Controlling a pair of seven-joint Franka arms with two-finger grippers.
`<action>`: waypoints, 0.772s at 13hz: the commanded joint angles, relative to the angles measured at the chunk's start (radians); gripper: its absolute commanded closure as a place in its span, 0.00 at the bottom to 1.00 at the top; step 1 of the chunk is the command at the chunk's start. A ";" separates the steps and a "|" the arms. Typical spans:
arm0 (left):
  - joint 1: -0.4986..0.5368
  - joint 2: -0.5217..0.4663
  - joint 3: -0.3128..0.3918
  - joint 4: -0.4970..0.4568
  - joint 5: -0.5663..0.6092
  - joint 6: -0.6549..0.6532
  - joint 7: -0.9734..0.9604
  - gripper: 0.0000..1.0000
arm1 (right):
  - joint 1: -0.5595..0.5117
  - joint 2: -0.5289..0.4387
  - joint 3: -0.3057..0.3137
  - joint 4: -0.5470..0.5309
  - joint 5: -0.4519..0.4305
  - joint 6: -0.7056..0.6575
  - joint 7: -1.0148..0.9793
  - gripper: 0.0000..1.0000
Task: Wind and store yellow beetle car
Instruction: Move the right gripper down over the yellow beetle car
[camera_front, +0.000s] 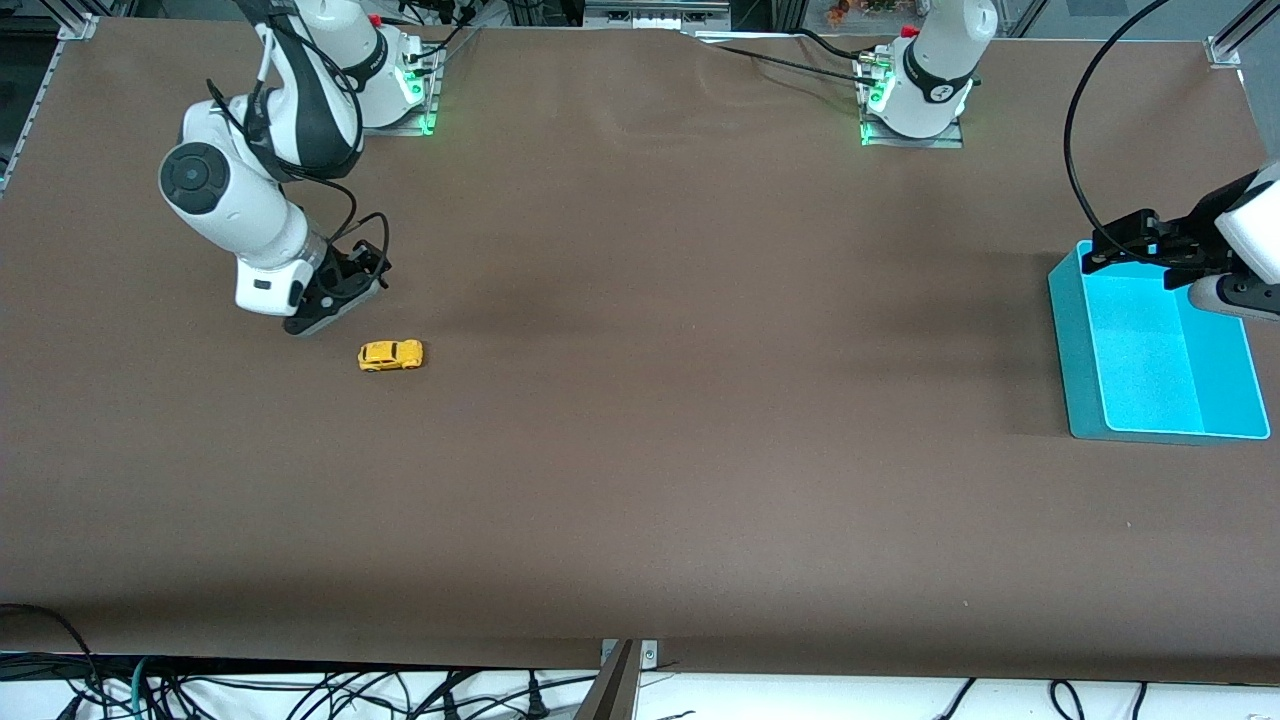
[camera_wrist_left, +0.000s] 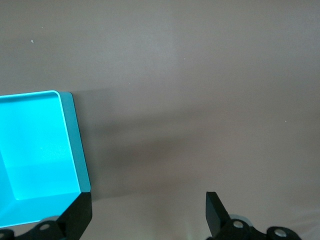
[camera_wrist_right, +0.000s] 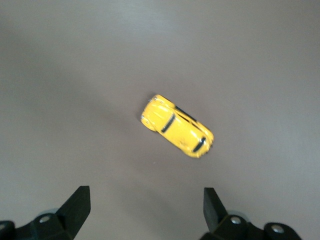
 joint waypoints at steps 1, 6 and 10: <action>-0.004 0.010 -0.001 0.026 0.024 -0.009 0.016 0.00 | -0.006 0.028 0.010 -0.005 -0.007 0.081 -0.299 0.00; -0.005 0.010 -0.001 0.026 0.027 -0.009 0.016 0.00 | -0.023 0.158 0.010 0.001 -0.004 0.258 -0.695 0.00; -0.004 0.010 -0.001 0.026 0.023 -0.009 0.016 0.00 | -0.040 0.246 0.010 0.010 -0.003 0.350 -0.817 0.00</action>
